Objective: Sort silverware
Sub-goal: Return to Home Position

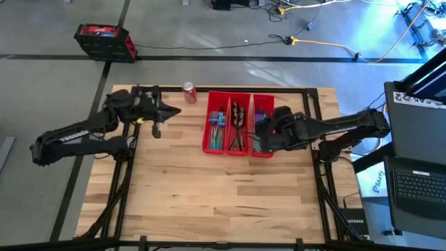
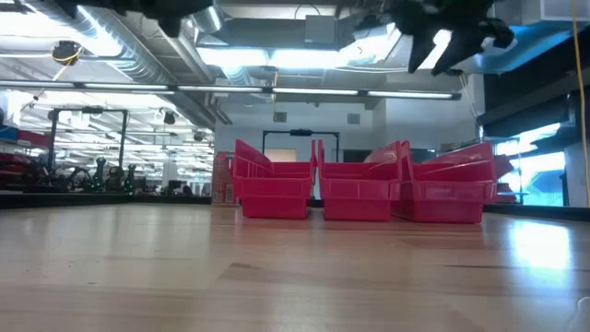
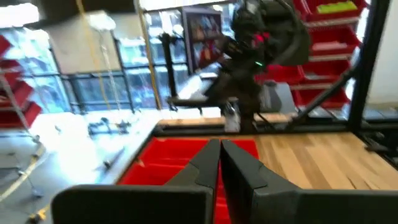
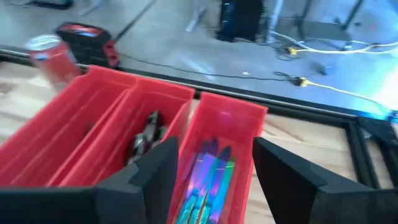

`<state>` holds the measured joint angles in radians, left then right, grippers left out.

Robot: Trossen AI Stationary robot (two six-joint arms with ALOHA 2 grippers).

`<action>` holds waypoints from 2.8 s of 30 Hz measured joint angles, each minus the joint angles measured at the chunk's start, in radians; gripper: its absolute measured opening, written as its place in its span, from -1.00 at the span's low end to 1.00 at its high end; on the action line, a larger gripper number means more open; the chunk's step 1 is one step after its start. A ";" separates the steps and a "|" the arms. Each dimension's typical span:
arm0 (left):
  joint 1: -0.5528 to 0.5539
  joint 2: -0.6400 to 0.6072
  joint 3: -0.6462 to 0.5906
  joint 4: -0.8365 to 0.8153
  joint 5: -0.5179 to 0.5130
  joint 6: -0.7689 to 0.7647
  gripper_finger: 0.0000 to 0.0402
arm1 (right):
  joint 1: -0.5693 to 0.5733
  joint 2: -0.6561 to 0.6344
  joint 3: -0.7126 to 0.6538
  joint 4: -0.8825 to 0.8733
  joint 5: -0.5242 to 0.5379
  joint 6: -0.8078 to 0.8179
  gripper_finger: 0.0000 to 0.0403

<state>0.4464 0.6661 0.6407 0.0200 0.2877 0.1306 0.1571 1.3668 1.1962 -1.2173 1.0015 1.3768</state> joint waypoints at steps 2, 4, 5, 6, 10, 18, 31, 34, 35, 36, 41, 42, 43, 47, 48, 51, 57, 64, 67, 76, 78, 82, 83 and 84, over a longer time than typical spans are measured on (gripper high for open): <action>0.005 -0.038 0.000 -0.047 -0.002 -0.003 -1.00 | 0.021 -0.036 -0.018 0.018 0.008 -0.030 -0.10; 0.006 -0.076 0.000 -0.121 -0.003 -0.025 -1.00 | 0.035 -0.072 -0.048 0.079 0.008 -0.119 -0.15; 0.006 -0.092 0.000 -0.156 -0.004 -0.042 -1.00 | 0.039 -0.090 -0.066 0.117 -0.001 -0.177 -0.18; 0.007 -0.107 0.000 -0.183 -0.004 -0.049 -1.00 | 0.040 -0.109 -0.086 0.164 -0.018 -0.240 -0.21; 0.005 -0.162 0.000 -0.252 -0.004 -0.057 -1.00 | 0.030 -0.199 -0.185 0.407 -0.113 -0.478 -0.39; 0.005 -0.223 0.000 -0.363 0.041 -0.119 -1.00 | -0.015 -0.380 -0.419 0.711 -0.301 -0.694 -0.96; 0.005 -0.332 -0.194 -0.228 0.050 -0.121 -1.00 | -0.013 -0.702 -0.732 1.106 -0.610 -1.062 -1.00; 0.005 -0.358 -0.261 -0.152 0.050 -0.159 -1.00 | -0.014 -0.754 -0.802 1.171 -0.649 -1.098 -1.00; 0.005 -0.368 -0.277 -0.130 0.049 -0.174 -1.00 | -0.014 -0.770 -0.822 1.195 -0.666 -1.113 -1.00; 0.005 -0.377 -0.288 -0.119 0.049 -0.178 -1.00 | -0.014 -0.786 -0.843 1.218 -0.680 -1.122 -1.00; 0.005 -0.409 -0.318 -0.114 0.055 -0.175 -1.00 | -0.014 -0.871 -0.940 1.316 -0.707 -1.137 -1.00; 0.005 -0.416 -0.323 -0.106 0.063 -0.175 -1.00 | -0.014 -0.891 -0.959 1.336 -0.711 -1.145 -1.00; 0.006 -0.423 -0.326 -0.105 0.070 -0.175 -1.00 | -0.014 -0.911 -0.975 1.353 -0.730 -1.152 -1.00; 0.006 -0.436 -0.341 -0.100 0.103 -0.174 -1.00 | -0.013 -0.991 -1.026 1.386 -0.816 -1.176 -1.00; 0.006 -0.437 -0.345 -0.099 0.110 -0.171 -1.00 | -0.013 -1.009 -1.036 1.385 -0.826 -1.176 -1.00; 0.006 -0.438 -0.362 -0.089 0.146 -0.167 -1.00 | -0.014 -1.064 -1.064 1.376 -0.871 -1.177 -1.00; 0.006 -0.437 -0.371 -0.085 0.182 -0.150 -1.00 | -0.014 -1.166 -1.125 1.381 -0.901 -1.172 -1.00; 0.007 -0.437 -0.371 -0.068 0.233 -0.149 -1.00 | -0.014 -1.281 -1.184 1.385 -0.907 -1.171 -1.00; 0.007 -0.437 -0.371 -0.050 0.259 -0.151 -1.00 | -0.014 -1.312 -1.188 1.358 -0.909 -1.168 -1.00; 0.007 -0.438 -0.376 -0.058 0.274 -0.152 -1.00 | -0.014 -1.341 -1.188 1.323 -1.021 -1.151 -1.00; 0.007 -0.438 -0.392 -0.042 0.266 -0.167 -1.00 | -0.014 -1.341 -1.188 1.298 -1.021 -1.140 -1.00; 0.007 -0.439 -0.459 0.055 0.255 -0.227 -1.00 | -0.014 -1.341 -1.188 1.295 -0.992 -1.131 -1.00; 0.007 -0.440 -0.480 0.104 0.255 -0.244 -1.00 | -0.013 -1.341 -1.188 1.295 -0.983 -1.131 -1.00; 0.007 -0.442 -0.495 0.164 0.256 -0.264 -1.00 | -0.014 -1.341 -1.188 1.295 -0.975 -1.131 -1.00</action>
<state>0.4534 0.2245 0.1455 0.1842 0.5438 -0.1330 0.1432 0.0257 0.0078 0.0780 0.0266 0.2462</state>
